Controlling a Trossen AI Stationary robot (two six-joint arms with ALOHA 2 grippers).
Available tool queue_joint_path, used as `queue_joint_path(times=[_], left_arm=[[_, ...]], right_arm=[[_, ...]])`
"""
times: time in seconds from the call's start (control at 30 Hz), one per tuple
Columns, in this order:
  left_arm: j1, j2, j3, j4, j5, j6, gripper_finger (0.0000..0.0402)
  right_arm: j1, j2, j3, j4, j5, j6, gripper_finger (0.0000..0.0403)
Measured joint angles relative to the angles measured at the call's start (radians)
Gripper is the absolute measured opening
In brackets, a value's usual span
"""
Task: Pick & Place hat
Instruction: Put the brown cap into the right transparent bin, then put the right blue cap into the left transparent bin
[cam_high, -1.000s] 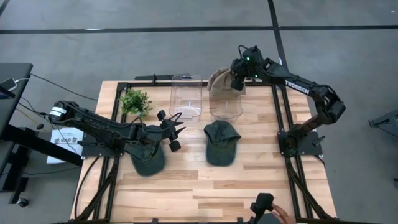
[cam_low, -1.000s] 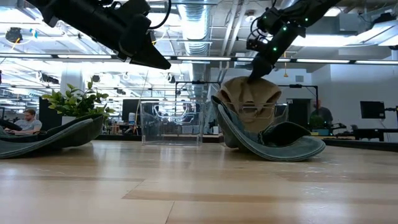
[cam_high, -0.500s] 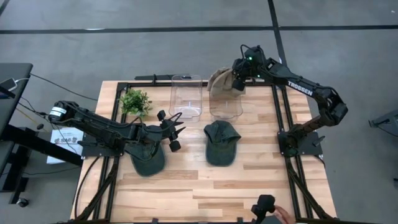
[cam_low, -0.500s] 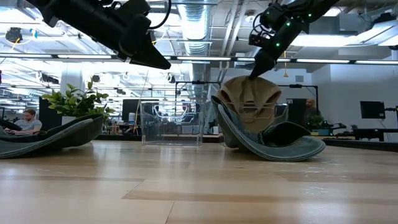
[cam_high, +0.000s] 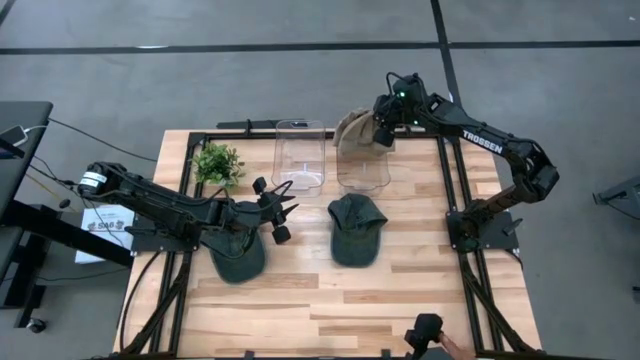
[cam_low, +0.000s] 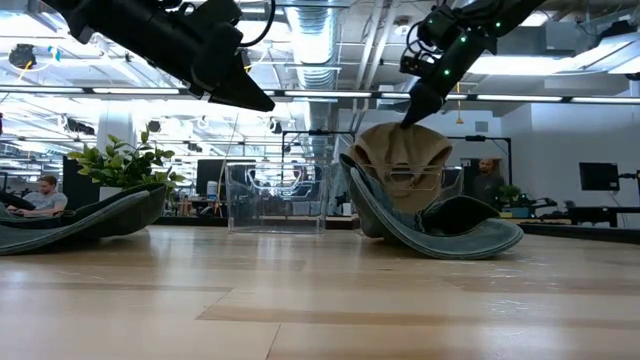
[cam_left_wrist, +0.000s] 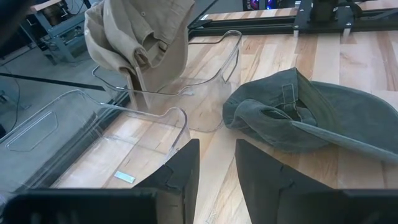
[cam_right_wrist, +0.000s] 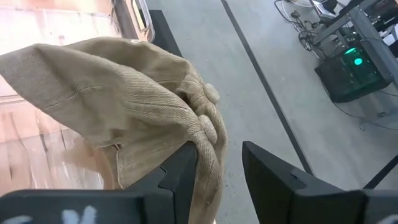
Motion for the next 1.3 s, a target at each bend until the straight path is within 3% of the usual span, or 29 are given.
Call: queue_joint_path(times=[0.4,0.6,0.83,1.0,1.13,1.2,1.3], left_arm=[[0.000,0.000,0.000,0.000,0.000,0.000,0.0102],[0.000,0.000,0.000,0.000,0.000,0.000,0.0102],[0.000,0.000,0.000,0.000,0.000,-0.010,0.0102],[0.000,0.000,0.000,0.008,0.041,-0.059,0.0102],[-0.018,0.016,0.000,0.008,0.149,-0.176,0.0102],[-0.048,0.045,0.000,0.012,0.185,-0.230,0.0102],[-0.111,0.113,0.000,0.013,0.184,-0.309,0.0100]], right_arm=[[0.000,-0.047,0.000,-0.001,0.001,0.010,0.0216],[0.000,-0.132,0.000,-0.039,0.001,0.067,0.0214],[0.044,-0.201,0.000,-0.257,-0.059,0.258,0.0193],[0.160,-0.211,-0.003,-0.394,-0.214,0.380,0.0170],[0.317,-0.232,-0.071,-0.443,-0.426,0.469,0.0155],[0.411,-0.248,-0.129,-0.434,-0.433,0.561,0.0151],[0.567,-0.269,-0.229,-0.369,-0.330,0.720,0.0147]])
